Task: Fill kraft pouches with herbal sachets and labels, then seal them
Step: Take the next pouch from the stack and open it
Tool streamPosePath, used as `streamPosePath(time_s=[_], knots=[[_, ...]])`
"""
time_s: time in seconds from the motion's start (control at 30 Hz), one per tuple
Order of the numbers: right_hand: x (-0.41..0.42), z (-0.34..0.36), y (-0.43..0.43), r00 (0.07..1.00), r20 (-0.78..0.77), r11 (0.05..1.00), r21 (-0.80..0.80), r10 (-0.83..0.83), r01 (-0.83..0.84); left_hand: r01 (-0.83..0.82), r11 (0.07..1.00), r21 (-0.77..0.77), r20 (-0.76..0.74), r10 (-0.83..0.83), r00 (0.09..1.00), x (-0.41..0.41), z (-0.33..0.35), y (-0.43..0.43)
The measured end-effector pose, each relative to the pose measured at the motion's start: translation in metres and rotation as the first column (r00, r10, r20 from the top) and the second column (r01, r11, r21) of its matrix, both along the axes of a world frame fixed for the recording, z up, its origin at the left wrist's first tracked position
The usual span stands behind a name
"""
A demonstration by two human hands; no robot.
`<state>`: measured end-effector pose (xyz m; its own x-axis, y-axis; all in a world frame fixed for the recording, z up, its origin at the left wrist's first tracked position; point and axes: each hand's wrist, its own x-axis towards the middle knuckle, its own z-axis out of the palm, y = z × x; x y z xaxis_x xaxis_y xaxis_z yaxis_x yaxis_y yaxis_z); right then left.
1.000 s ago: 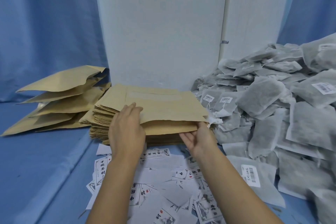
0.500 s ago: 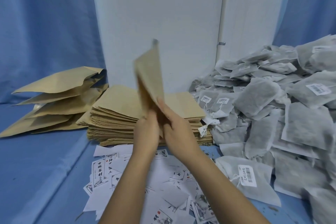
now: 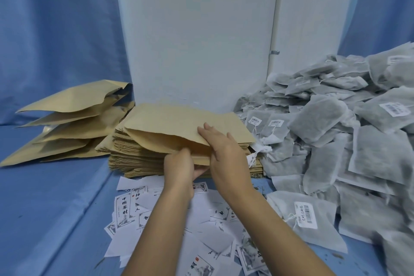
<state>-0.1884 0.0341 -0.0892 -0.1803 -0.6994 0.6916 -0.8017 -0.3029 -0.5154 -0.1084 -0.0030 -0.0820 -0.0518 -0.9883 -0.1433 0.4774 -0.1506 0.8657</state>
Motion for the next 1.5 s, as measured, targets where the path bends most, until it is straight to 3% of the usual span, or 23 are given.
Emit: streamPosePath(time_s=[0.17,0.37,0.43,0.57,0.7,0.8,0.9,1.0,1.1,1.23,1.33,1.5], knots=[[-0.001,0.003,-0.001,0.988,-0.1,0.992,0.047,-0.115,0.121,-0.143,0.99,0.012,-0.114,0.144,0.983,0.012,0.004,-0.007],[-0.01,0.005,-0.003,0.934,-0.263,0.925,0.23,-0.241,0.303,-0.102,0.995,-0.012,0.024,0.102,0.994,0.011,-0.005,-0.008],[-0.014,0.003,-0.003,0.957,-0.163,0.949,0.168,-0.241,0.268,-0.103,0.995,-0.009,0.043,0.103,0.994,0.009,-0.007,-0.01],[-0.011,0.002,0.001,0.97,0.188,0.987,-0.027,-0.153,0.161,-0.099,0.995,-0.018,0.132,0.101,0.986,0.007,-0.013,-0.013],[-0.012,0.001,0.002,0.965,0.216,0.982,-0.086,-0.147,0.169,-0.058,0.998,-0.025,0.159,0.061,0.985,0.008,-0.016,-0.012],[-0.015,0.005,0.001,0.926,0.338,0.982,-0.032,-0.165,0.187,-0.05,0.99,-0.128,0.234,0.08,0.969,0.008,-0.019,-0.012],[-0.022,0.01,0.0,0.833,0.535,0.986,-0.001,-0.14,0.167,-0.12,0.911,-0.394,0.349,0.269,0.898,0.013,-0.021,-0.012],[-0.027,0.012,0.0,0.723,0.686,0.994,0.004,-0.08,0.107,-0.084,0.822,-0.564,0.387,0.353,0.852,0.016,-0.02,-0.012],[-0.026,0.012,-0.001,0.714,0.692,0.992,0.021,-0.105,0.125,-0.095,0.787,-0.609,0.423,0.424,0.8,0.016,-0.021,-0.012],[-0.027,0.013,0.0,0.726,0.676,0.988,0.026,-0.13,0.152,-0.111,0.733,-0.671,0.328,0.428,0.842,0.018,-0.019,-0.008],[-0.029,0.012,0.0,0.729,0.676,0.989,0.003,-0.112,0.15,-0.127,0.684,-0.719,0.328,0.494,0.805,0.018,-0.016,-0.004],[-0.027,0.012,0.0,0.722,0.691,0.993,-0.058,-0.037,0.107,-0.095,0.452,-0.887,0.275,0.683,0.677,0.016,-0.015,0.002]])
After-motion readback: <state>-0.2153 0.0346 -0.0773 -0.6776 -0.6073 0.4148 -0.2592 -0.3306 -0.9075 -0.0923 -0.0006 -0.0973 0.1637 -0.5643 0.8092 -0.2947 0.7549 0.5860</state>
